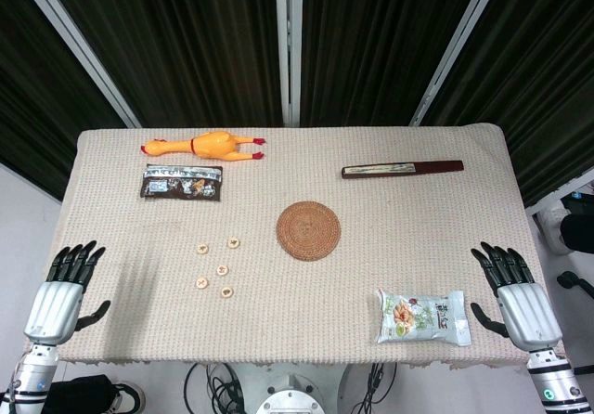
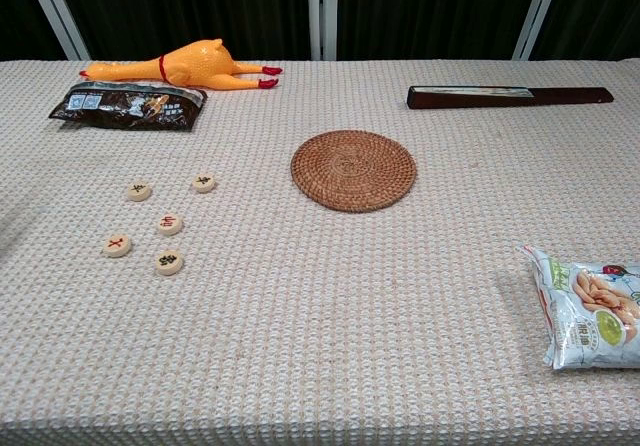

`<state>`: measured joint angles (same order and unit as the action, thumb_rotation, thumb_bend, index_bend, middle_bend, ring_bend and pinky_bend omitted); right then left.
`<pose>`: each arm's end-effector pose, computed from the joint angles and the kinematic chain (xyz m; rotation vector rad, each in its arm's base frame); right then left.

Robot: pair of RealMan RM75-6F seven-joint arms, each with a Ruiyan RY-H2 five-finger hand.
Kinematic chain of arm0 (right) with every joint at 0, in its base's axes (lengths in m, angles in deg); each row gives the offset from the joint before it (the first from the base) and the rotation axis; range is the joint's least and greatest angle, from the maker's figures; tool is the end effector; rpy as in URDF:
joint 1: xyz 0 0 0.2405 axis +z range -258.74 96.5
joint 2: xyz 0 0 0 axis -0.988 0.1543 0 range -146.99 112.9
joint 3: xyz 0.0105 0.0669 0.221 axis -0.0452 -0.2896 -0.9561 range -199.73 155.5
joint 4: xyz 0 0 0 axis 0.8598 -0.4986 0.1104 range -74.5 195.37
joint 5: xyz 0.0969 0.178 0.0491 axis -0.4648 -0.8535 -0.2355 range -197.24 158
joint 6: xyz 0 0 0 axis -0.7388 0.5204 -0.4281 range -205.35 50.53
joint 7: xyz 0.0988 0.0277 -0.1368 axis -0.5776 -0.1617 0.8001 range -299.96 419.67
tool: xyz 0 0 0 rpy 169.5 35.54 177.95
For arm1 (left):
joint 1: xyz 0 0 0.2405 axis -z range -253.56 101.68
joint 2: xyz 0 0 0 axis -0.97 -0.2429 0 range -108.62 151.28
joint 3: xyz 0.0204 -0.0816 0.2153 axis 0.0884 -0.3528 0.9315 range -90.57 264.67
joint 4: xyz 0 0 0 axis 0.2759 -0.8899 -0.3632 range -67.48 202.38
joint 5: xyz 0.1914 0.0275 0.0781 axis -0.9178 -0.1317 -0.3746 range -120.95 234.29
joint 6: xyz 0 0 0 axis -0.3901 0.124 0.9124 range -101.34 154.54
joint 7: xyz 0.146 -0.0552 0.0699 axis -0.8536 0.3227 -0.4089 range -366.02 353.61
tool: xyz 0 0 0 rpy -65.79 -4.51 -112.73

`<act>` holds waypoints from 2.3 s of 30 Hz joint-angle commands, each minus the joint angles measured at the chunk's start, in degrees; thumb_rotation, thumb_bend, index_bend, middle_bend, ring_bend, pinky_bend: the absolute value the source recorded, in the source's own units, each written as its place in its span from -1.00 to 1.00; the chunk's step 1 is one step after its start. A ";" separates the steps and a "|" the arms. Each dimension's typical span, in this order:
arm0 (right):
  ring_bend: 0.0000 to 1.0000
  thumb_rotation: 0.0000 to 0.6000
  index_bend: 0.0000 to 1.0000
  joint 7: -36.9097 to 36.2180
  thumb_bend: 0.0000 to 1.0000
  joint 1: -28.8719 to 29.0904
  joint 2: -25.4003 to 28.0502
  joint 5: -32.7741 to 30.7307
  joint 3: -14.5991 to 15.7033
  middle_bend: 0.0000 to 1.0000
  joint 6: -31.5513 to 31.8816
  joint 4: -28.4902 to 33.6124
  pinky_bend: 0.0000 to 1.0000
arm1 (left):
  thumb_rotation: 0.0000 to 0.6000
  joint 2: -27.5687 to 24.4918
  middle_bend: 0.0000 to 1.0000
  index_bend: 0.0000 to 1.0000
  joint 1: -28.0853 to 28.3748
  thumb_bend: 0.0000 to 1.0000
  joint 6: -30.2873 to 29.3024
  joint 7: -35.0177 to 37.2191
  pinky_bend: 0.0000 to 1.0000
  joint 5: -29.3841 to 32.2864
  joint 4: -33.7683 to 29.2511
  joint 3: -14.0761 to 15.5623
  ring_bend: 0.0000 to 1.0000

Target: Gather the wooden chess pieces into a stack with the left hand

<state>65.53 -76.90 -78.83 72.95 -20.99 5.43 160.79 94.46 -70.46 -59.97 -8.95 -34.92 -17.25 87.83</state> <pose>-0.2557 -0.1844 0.1257 1.5459 -0.9362 0.8943 -0.2826 0.1955 0.1010 -1.5059 -0.8624 -0.9252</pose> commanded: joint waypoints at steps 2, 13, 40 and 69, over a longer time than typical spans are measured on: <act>-1.00 1.00 -1.00 -0.36 -0.49 -0.12 0.20 0.33 0.05 -1.00 0.37 0.22 -1.00 | 1.00 0.21 -1.00 -0.86 0.09 -0.55 -0.19 -0.11 -1.00 -0.71 0.16 0.22 -1.00; -1.00 1.00 -1.00 -0.64 -0.49 -0.10 0.34 0.45 0.05 -1.00 0.47 0.30 -1.00 | 1.00 -0.02 -0.99 -0.85 -0.32 -0.55 -2.25 0.77 -1.00 -1.77 0.09 -0.04 -1.00; -1.00 1.00 -1.00 -5.32 -0.49 -1.12 2.27 1.08 -0.47 -1.00 3.50 -0.19 -1.00 | 1.00 11.55 -0.78 -0.54 10.61 -0.55 18.13 -9.76 -1.00 1.91 -8.71 -0.26 -1.00; -1.00 1.00 -1.00 -6.22 -0.49 -1.70 2.62 1.64 -0.49 -1.00 4.38 -0.24 -1.00 | 1.00 18.16 -0.78 -0.26 13.21 -0.33 19.49 -9.27 -1.00 8.66 1.54 -2.63 -1.00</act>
<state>59.30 -78.60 -76.20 74.60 -21.47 9.82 160.56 112.49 -57.33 -40.53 -18.35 -26.36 -15.81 85.22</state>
